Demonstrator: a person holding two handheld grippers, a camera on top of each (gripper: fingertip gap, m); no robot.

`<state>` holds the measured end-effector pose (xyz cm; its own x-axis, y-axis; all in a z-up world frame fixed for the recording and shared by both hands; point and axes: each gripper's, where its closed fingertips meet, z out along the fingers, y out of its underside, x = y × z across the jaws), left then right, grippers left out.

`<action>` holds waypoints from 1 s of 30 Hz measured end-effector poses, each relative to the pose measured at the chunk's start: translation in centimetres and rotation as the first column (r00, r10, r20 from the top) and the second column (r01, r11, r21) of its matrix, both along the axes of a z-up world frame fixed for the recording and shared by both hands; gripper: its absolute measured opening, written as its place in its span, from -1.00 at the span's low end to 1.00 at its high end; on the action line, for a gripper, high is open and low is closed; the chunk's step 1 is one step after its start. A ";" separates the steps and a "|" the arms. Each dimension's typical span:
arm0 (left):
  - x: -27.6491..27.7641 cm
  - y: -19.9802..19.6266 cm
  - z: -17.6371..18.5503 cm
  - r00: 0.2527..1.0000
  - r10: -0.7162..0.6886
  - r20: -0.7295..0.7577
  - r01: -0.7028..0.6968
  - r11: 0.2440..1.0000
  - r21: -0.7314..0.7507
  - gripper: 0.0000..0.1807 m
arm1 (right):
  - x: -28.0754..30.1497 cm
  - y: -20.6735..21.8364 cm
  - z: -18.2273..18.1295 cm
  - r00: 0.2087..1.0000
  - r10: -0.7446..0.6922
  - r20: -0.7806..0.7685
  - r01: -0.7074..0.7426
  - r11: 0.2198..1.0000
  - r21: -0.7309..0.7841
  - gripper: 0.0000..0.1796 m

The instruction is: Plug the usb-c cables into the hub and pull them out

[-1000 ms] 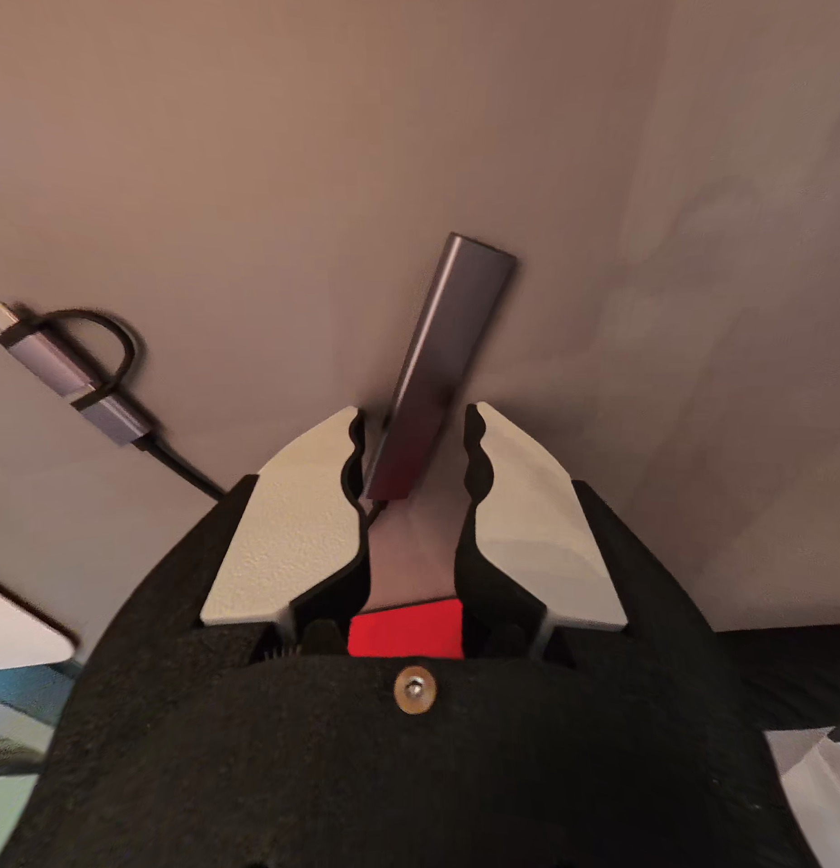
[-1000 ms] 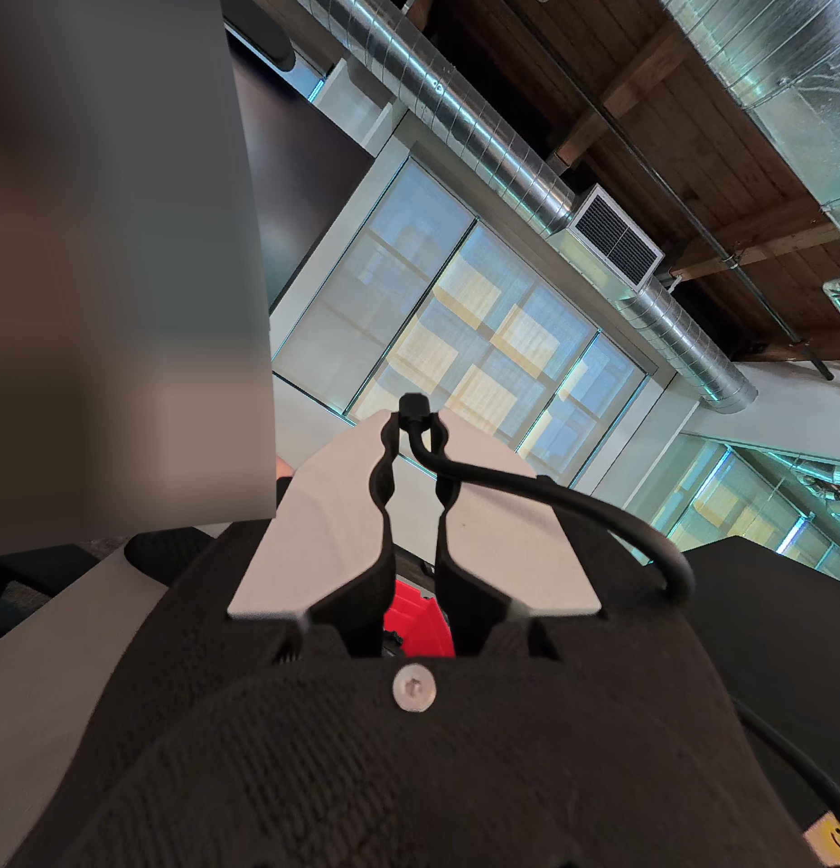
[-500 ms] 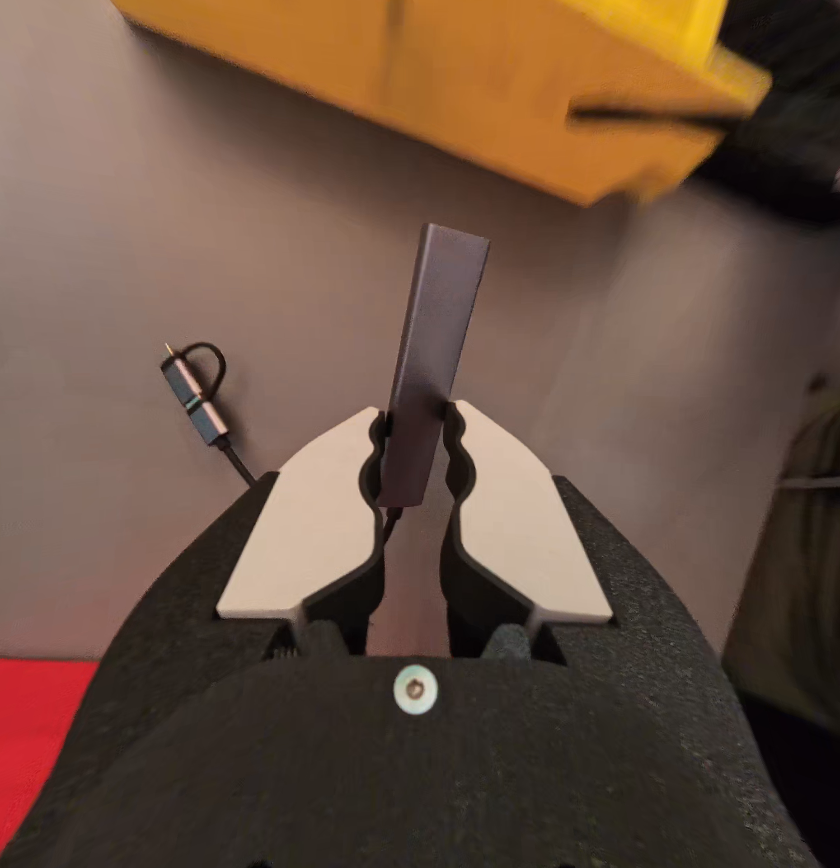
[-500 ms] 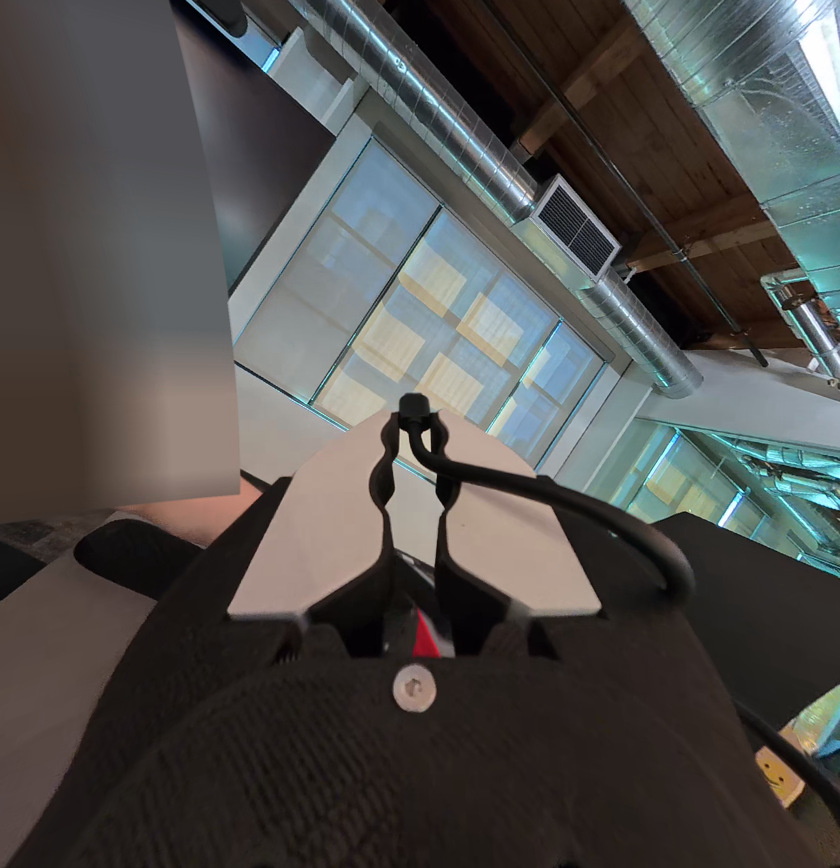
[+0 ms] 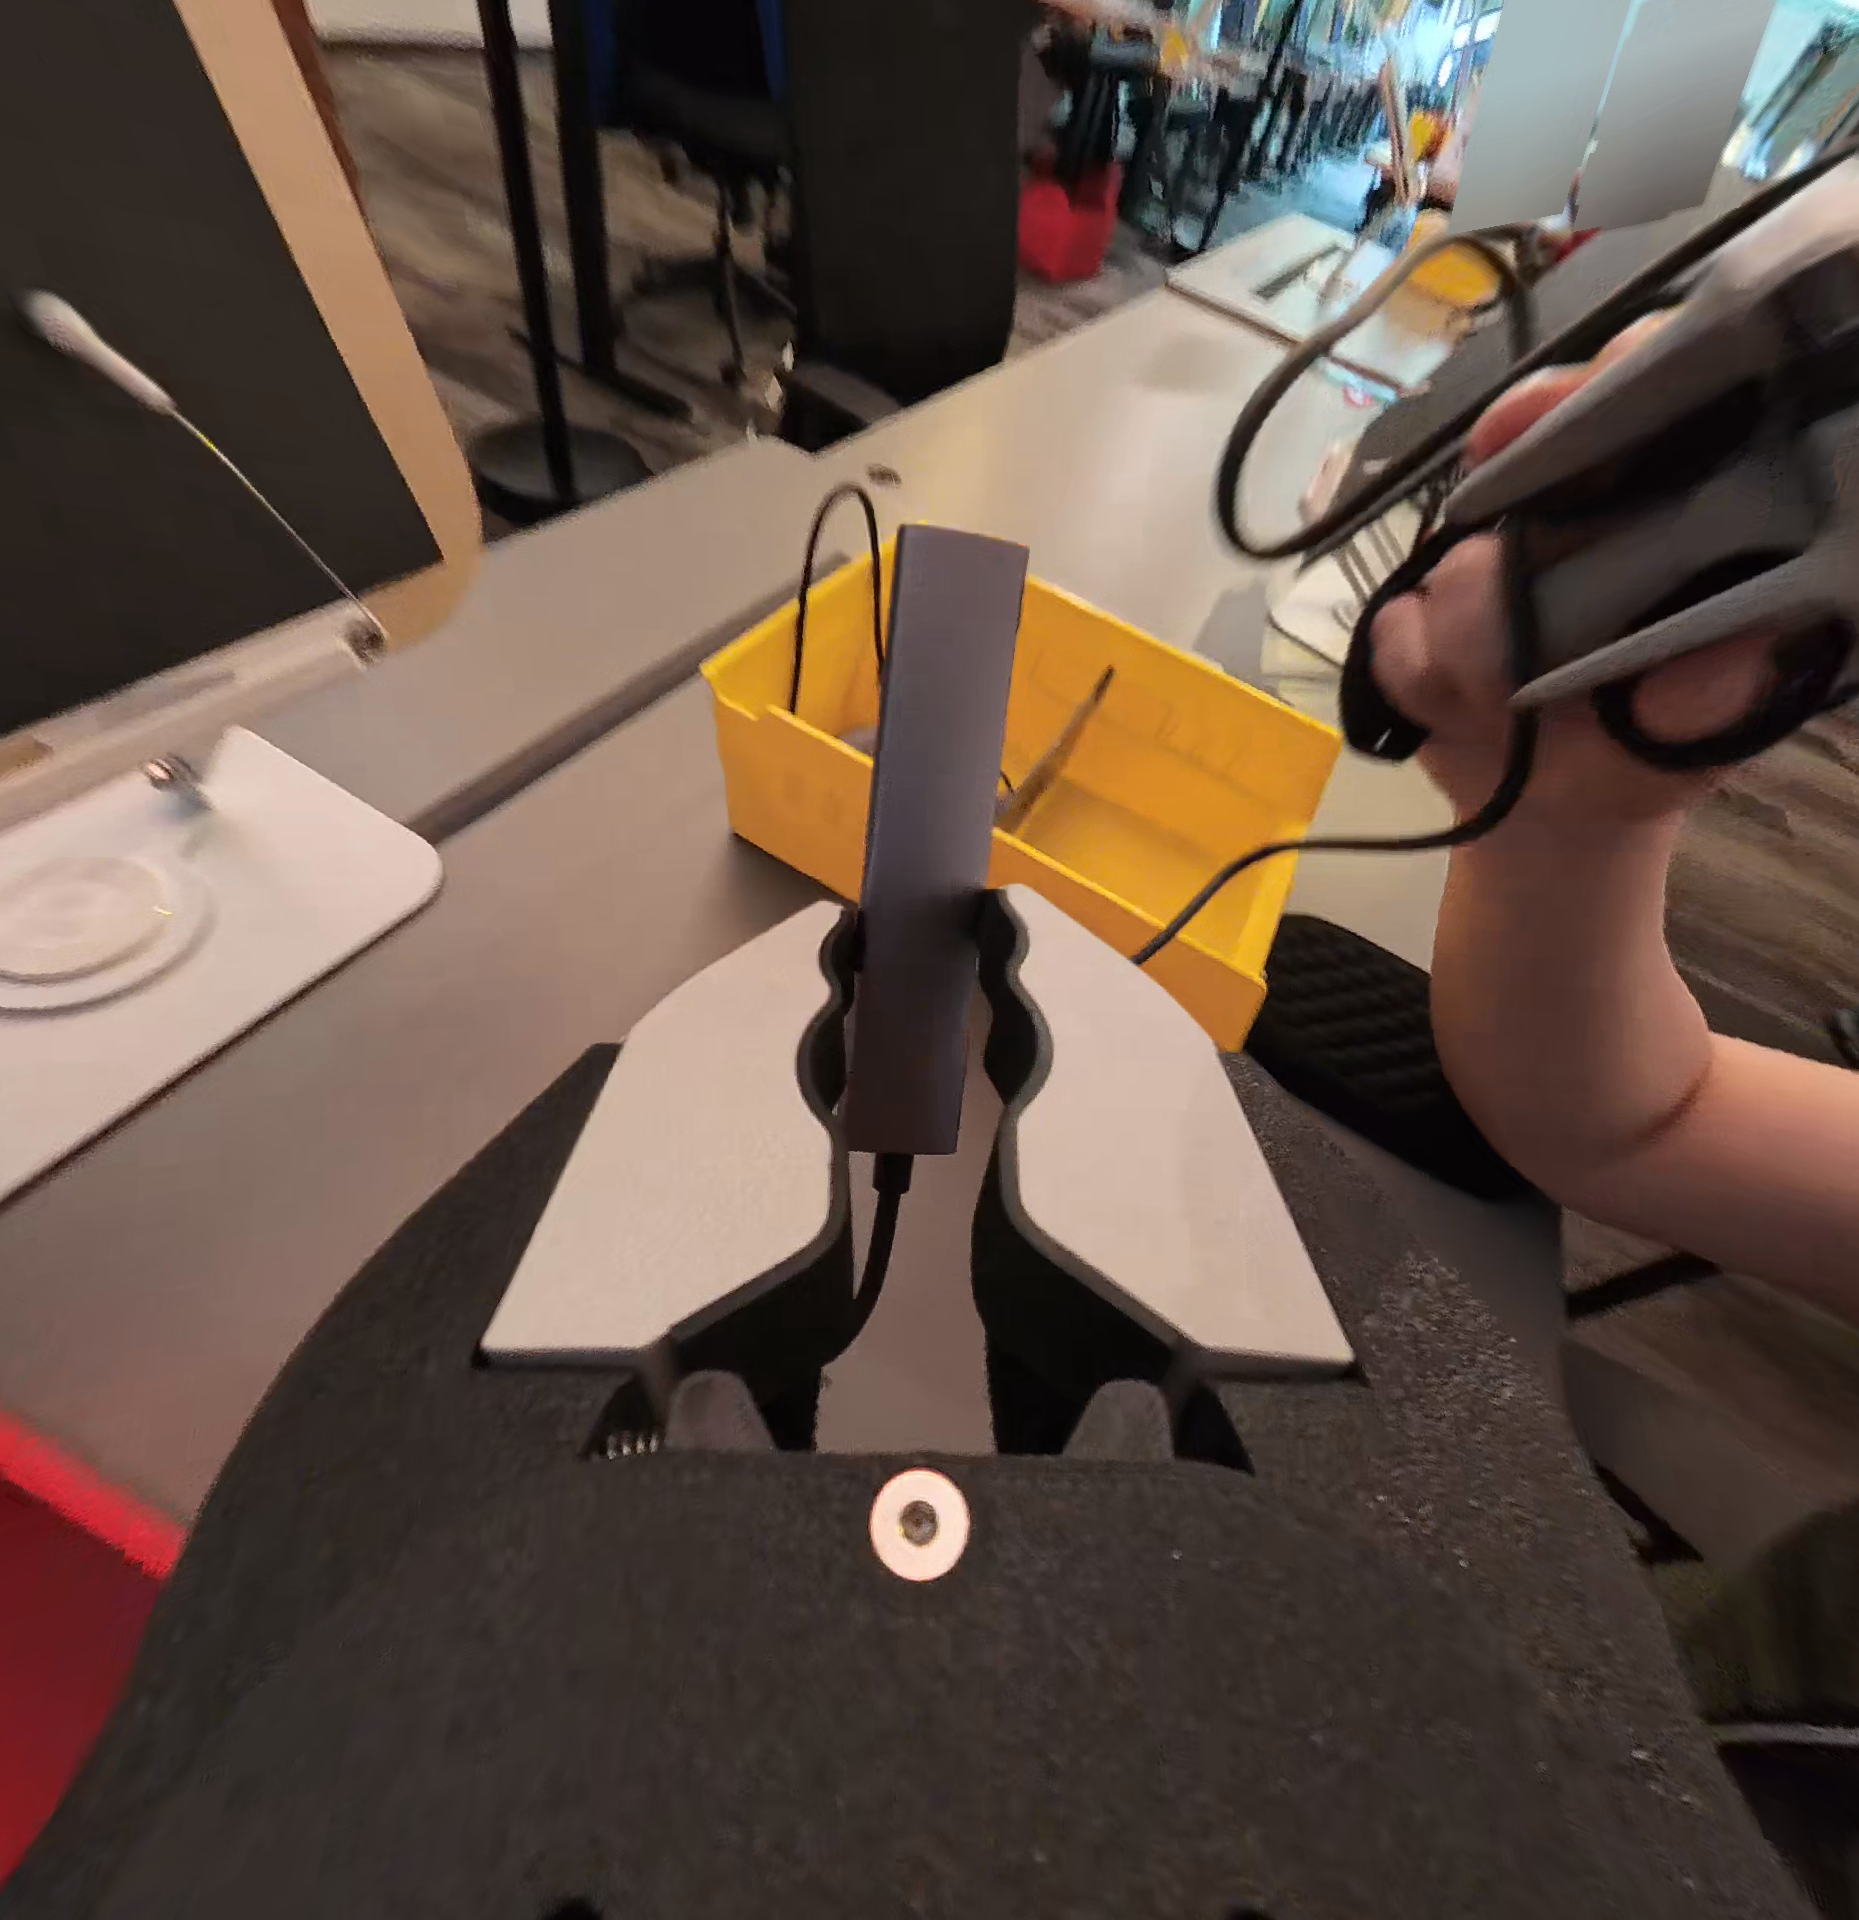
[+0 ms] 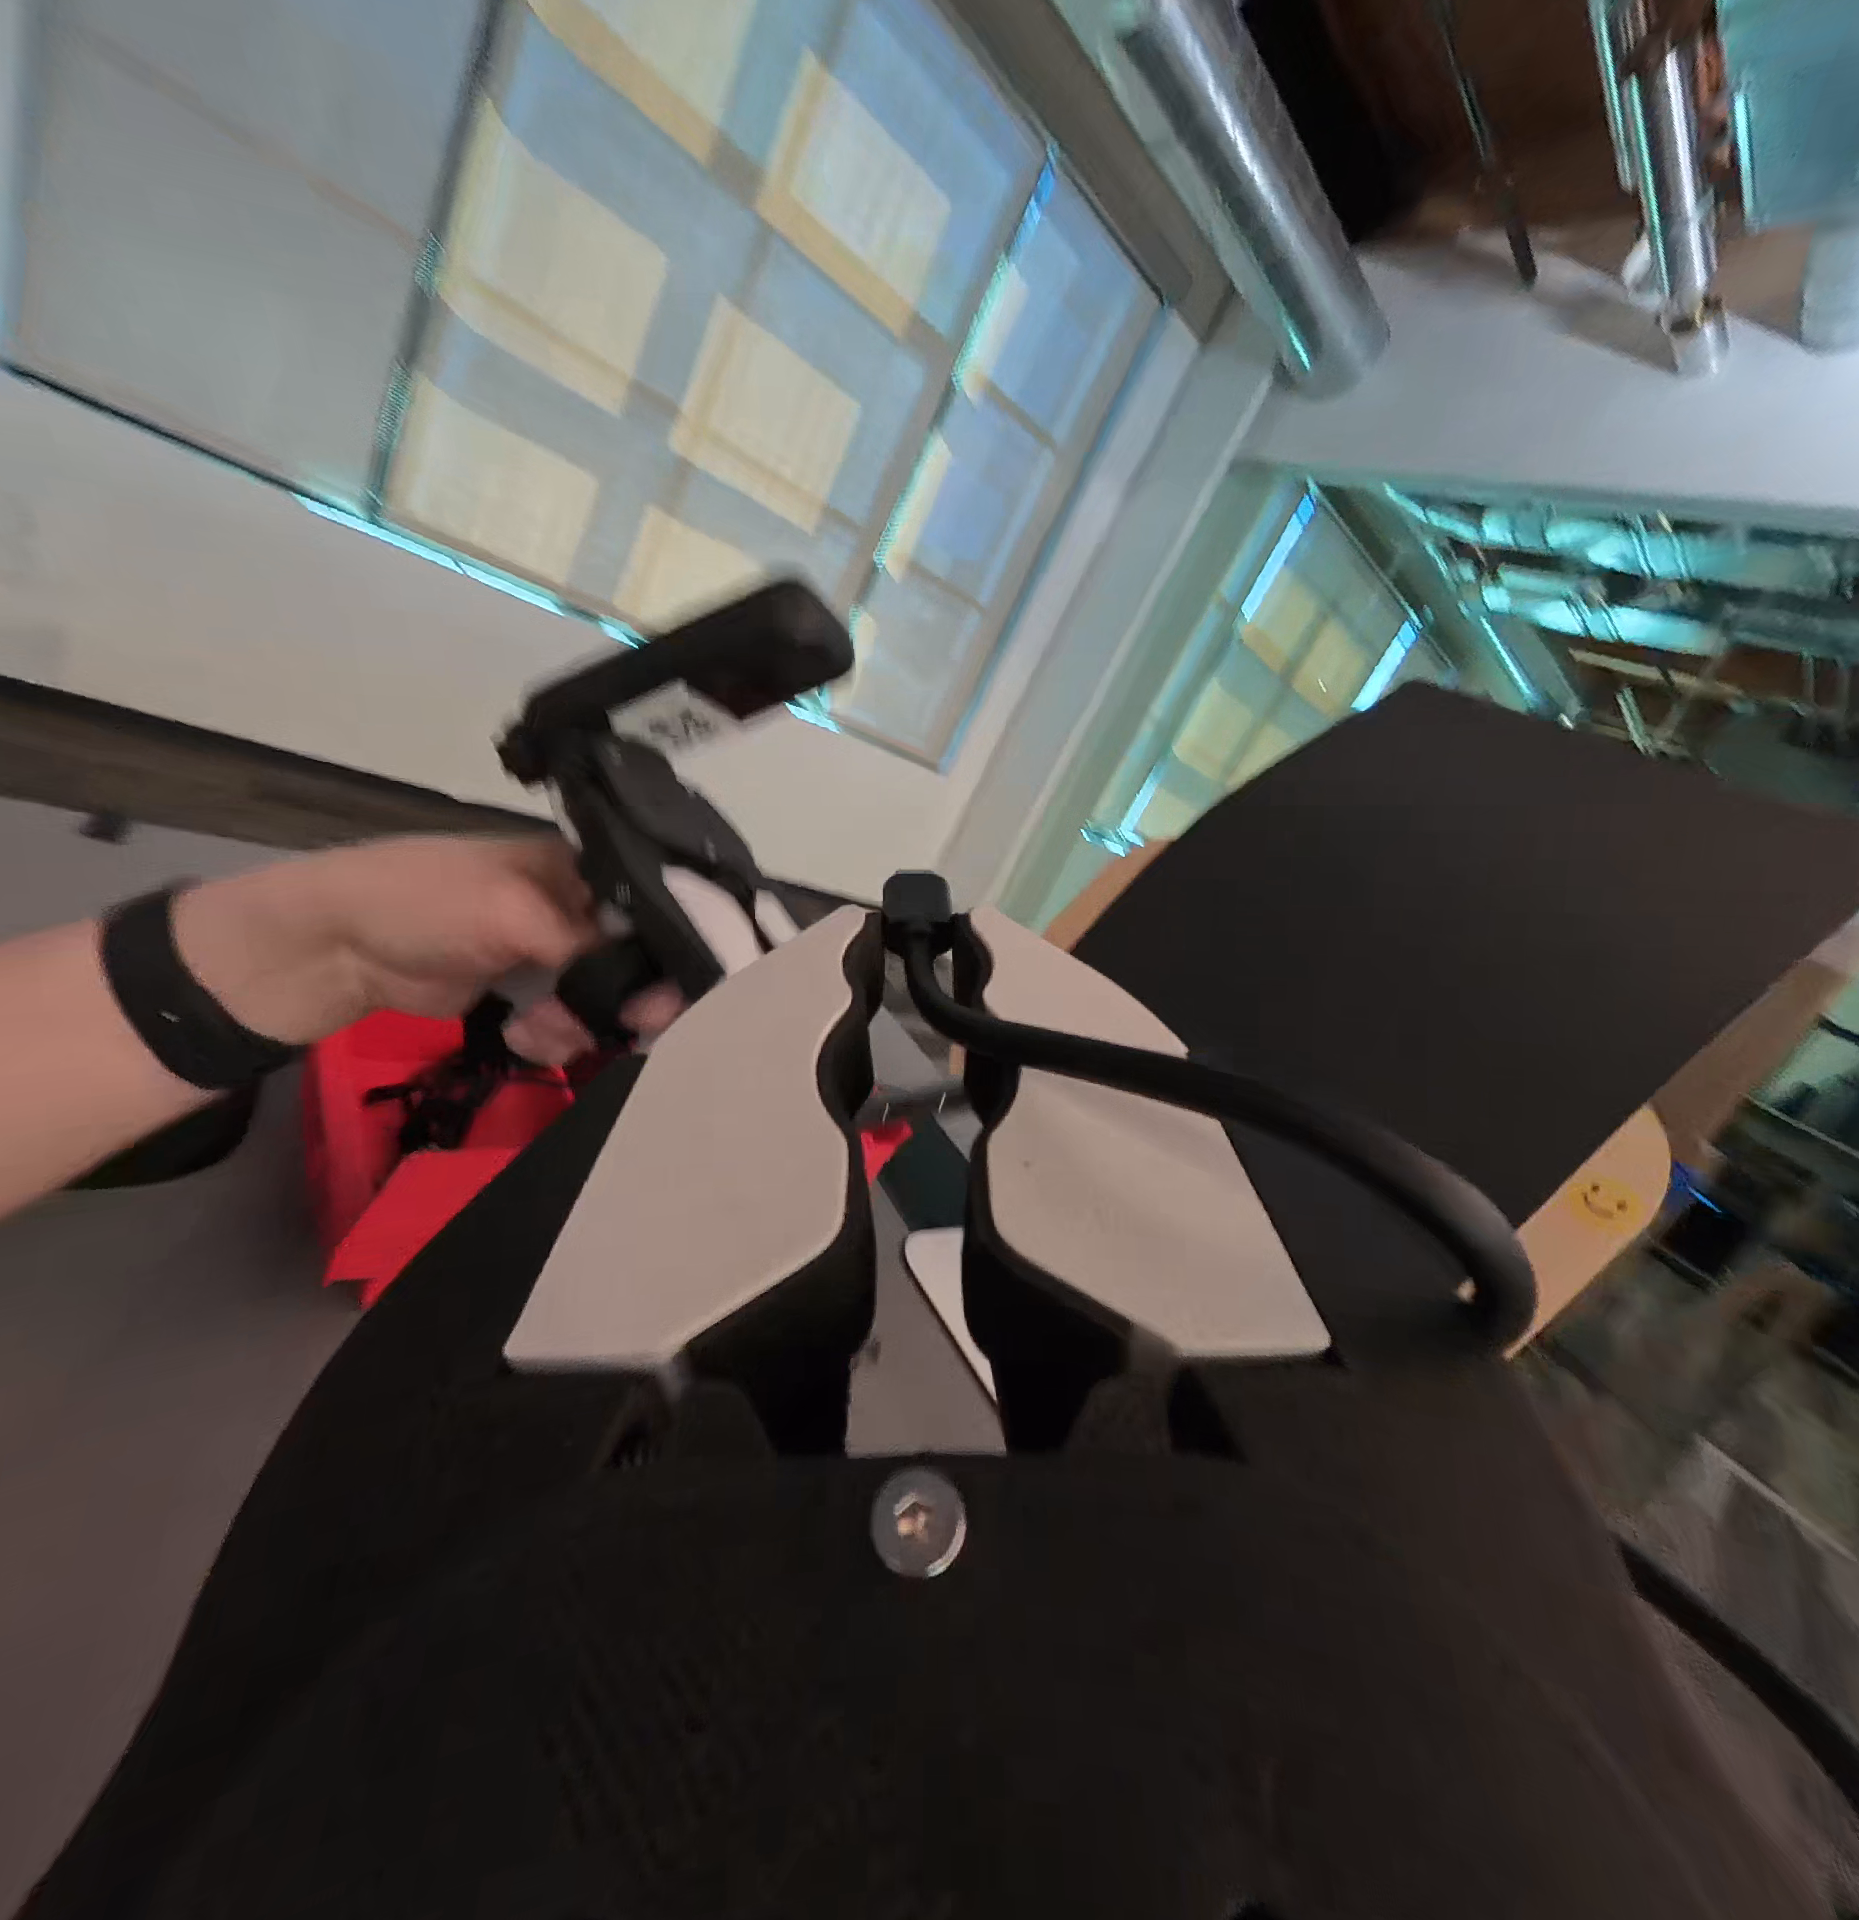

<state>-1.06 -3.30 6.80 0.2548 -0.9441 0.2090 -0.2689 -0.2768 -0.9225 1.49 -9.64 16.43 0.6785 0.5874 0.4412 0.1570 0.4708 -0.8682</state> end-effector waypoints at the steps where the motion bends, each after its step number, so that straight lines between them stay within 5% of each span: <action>1: -0.3 0.0 0.5 1.000 0.007 0.013 -0.007 1.000 0.010 -0.76 | -0.6 0.4 -0.5 1.000 -0.024 0.012 0.024 1.000 -0.009 -0.85; 12: -2.9 -1.3 3.6 0.998 -0.002 0.064 -0.003 0.996 0.085 -0.76 | -5.1 -4.1 1.4 0.997 -0.010 -0.080 0.013 0.999 0.042 -0.85; 19: -4.0 -1.2 3.7 0.998 0.011 0.059 -0.014 0.998 0.061 -0.76 | -5.0 0.7 -3.1 0.951 -0.247 0.184 0.235 0.968 0.086 -0.85; 30: -3.2 -2.6 3.6 0.997 -0.059 0.053 0.057 0.997 0.043 -0.76 | -4.1 2.4 -4.0 0.908 -0.372 0.192 0.339 0.922 0.186 -0.85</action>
<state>-4.25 -5.88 10.40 0.1890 -0.9650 0.1816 -0.2326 -0.2236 -0.9465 -2.63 -7.26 12.47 0.7064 0.2432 0.6647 0.5157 0.4663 -0.7187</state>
